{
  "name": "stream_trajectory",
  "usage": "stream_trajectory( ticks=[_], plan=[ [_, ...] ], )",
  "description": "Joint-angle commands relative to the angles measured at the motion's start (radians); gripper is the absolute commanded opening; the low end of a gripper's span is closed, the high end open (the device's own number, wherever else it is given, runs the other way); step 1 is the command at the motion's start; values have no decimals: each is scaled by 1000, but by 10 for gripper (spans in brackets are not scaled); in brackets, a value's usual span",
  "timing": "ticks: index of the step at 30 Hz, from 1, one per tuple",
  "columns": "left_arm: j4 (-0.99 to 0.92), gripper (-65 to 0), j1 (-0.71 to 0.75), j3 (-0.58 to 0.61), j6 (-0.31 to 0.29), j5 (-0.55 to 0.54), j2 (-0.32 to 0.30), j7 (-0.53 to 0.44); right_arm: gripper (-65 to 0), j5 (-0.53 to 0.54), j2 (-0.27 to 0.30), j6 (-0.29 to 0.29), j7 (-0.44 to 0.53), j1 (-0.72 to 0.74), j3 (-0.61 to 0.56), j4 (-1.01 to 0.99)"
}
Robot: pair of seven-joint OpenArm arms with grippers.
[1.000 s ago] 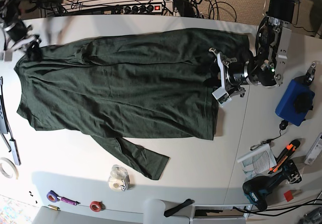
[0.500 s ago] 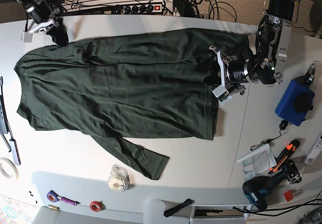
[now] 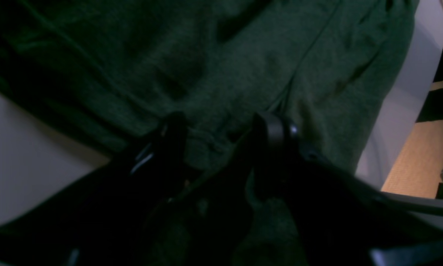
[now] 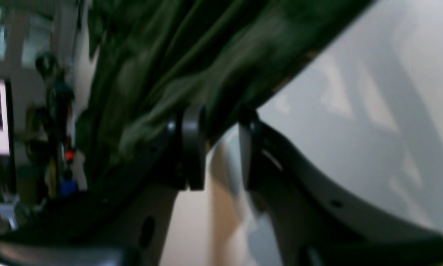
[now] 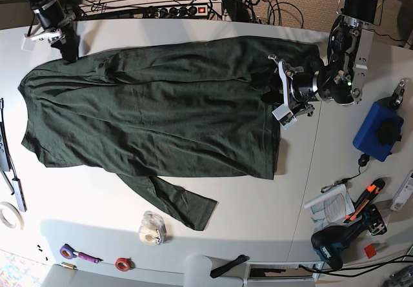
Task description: Layout the t-shirt on the table in an organized manner, then fold the t-shirt properly
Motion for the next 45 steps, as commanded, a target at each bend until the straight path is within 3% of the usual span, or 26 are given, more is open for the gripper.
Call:
stream_trajectory(
  ticks=[1, 4, 11, 14, 18, 23, 29, 33, 45],
  plan=[
    [16, -371, -13, -7, -8, -29, -8, -15, -489, -9, 7, -31, -5, -4, 13, 7],
    [16, -371, -13, -7, -8, -50, -8, -14, -489, -9, -2, -61, 1, 1, 18, 7],
    [16, -371, -13, -7, -8, -52, -8, -14, -489, -88, -1, -190, 34, 5, 18, 7],
    [24, -371, -14, -7, -8, -52, -8, -15, -489, -95, -1, -177, 23, 5, 18, 10],
    [37, -371, -14, -7, -8, -51, -8, -14, -489, -84, -1, -82, -6, -10, 18, 78],
    [38, -371, -14, -7, -8, -51, -8, 5, -489, -135, -4, -83, 5, -65, 48, 253],
    [40, -371, -17, -7, -8, -59, -8, 7, -489, -176, -3, -156, 33, -88, 135, 363],
    [53, -371, -17, -7, -8, -81, -8, 7, -489, -225, -3, -253, 45, -87, 124, 362],
    [68, -371, -16, -7, -8, -81, -8, 8, -489, -272, -3, -257, 65, -42, 119, 362]
  ],
)
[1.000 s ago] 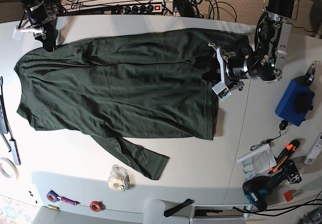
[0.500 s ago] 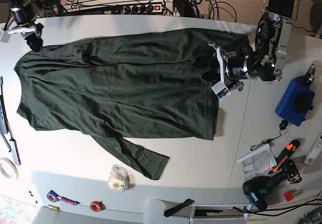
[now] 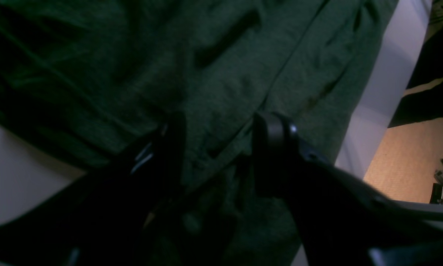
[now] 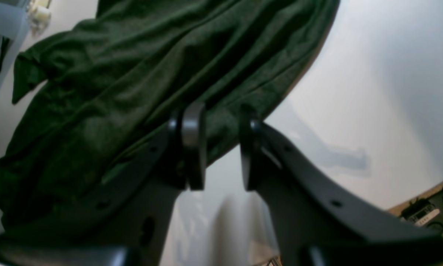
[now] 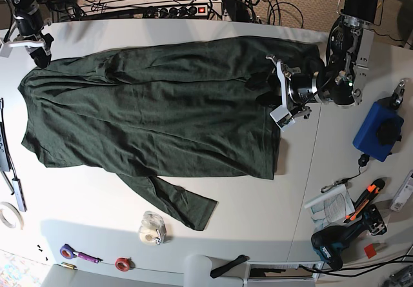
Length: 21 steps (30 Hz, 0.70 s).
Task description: Layout the t-shirt on the table in an organized manner, then fold the t-shirt properly
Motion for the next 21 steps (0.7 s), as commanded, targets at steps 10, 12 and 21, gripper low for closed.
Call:
stream_trajectory(
  ticks=[10, 12, 21],
  plan=[
    [18, -371, -16, -7, -8, -21, -8, -18, -489, -73, 15, 3, 45, 6, -124, -2],
    [18, -371, -16, -7, -8, -21, -8, -18, -489, -116, 15, 2, 67, 13, -170, -2],
    [18, -371, -17, -8, -8, -18, -8, -18, -489, -265, 15, -44, 85, 74, -290, -2]
  ],
)
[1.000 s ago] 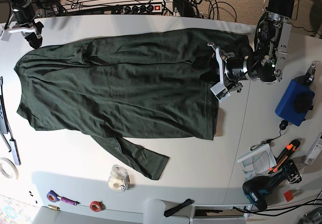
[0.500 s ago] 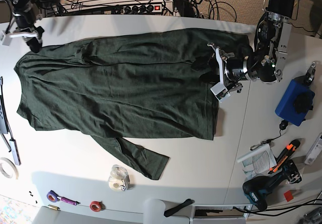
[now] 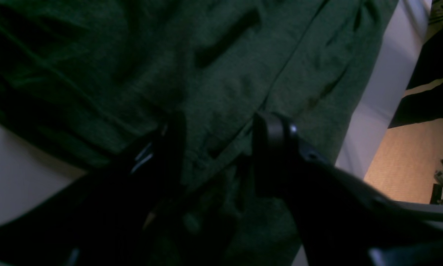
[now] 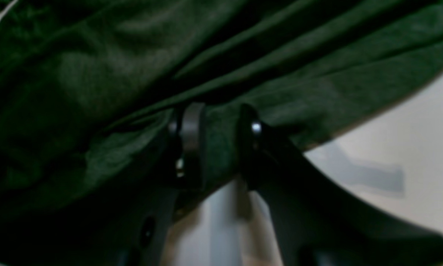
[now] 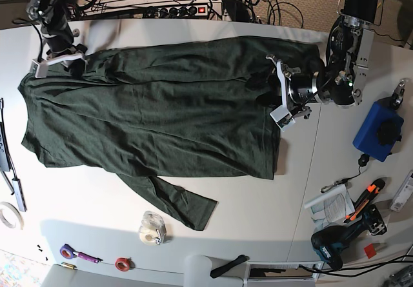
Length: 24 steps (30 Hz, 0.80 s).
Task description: Layout the t-shirt on the table in an organized manner, then fold the t-shirt properly
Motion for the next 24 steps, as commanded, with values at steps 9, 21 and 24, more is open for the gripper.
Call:
stream_trajectory(
  ticks=[9, 21, 24],
  plan=[
    [18, -371, -19, -39, -8, -11, -8, -19, -489, -50, 15, -30, 27, -1, 8, 14],
    [18, -371, -19, -54, -8, -14, -8, -19, -489, 24, 4, -29, 5, -44, 148, 15],
    [18, -371, -19, -54, -8, -15, -8, -19, -489, 95, -23, -28, -4, -75, 203, 15]
  ],
)
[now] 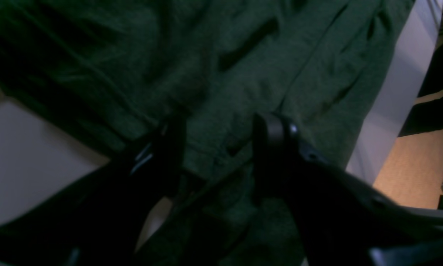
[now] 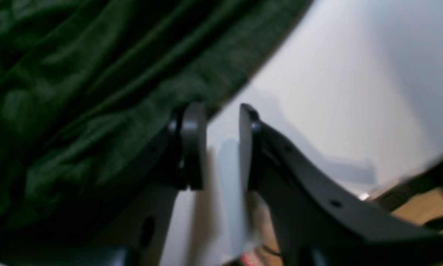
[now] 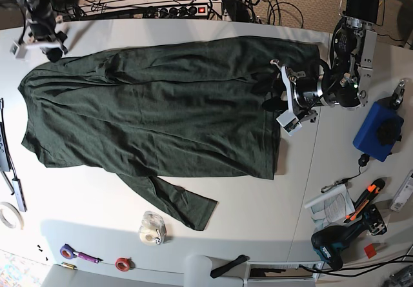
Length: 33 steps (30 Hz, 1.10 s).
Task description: Layout the t-shirt on the table in an organized manner, then fold the t-shirt properly
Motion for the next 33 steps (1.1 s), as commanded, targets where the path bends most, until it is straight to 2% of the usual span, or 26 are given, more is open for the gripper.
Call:
stream_trajectory(
  ticks=[1, 6, 10, 21, 23, 25, 27, 28, 30, 33],
  plan=[
    [18, -371, -16, -8, -8, -19, -8, -19, -489, 23, 2, 5, 14, -13, 16, 15],
    [18, -371, -16, -8, -8, -35, -8, -19, -489, 37, -44, -4, 23, -7, 11, 14],
    [18, -371, -16, -8, -8, -37, -8, -19, -489, 37, -66, -48, 28, 15, 10, 14],
    [18, -371, -16, -8, -8, -37, -8, -19, -489, 30, -65, -51, 35, 139, 7, -188],
    [18, -371, -16, -8, -8, -37, -8, -19, -489, 29, -65, -40, 30, 148, 7, -196],
    [18, -371, -17, -8, -8, -37, -8, -19, -514, 29, -61, -2, 26, 149, 7, -196],
    [18, -371, -21, -8, -8, -37, -8, -19, -636, 15, -56, 50, 16, 148, 7, -196],
    [18, -371, -26, -9, -8, -39, -9, -19, -650, 1, -51, 72, 11, 149, 7, -196],
    [25, -371, -33, -34, 42, -57, -9, -11, -650, -22, -38, 95, 6, 148, 7, -195],
    [42, -371, -28, -132, 41, -146, -9, 44, -650, -35, -11, 121, -9, 148, 7, -195]
  ],
)
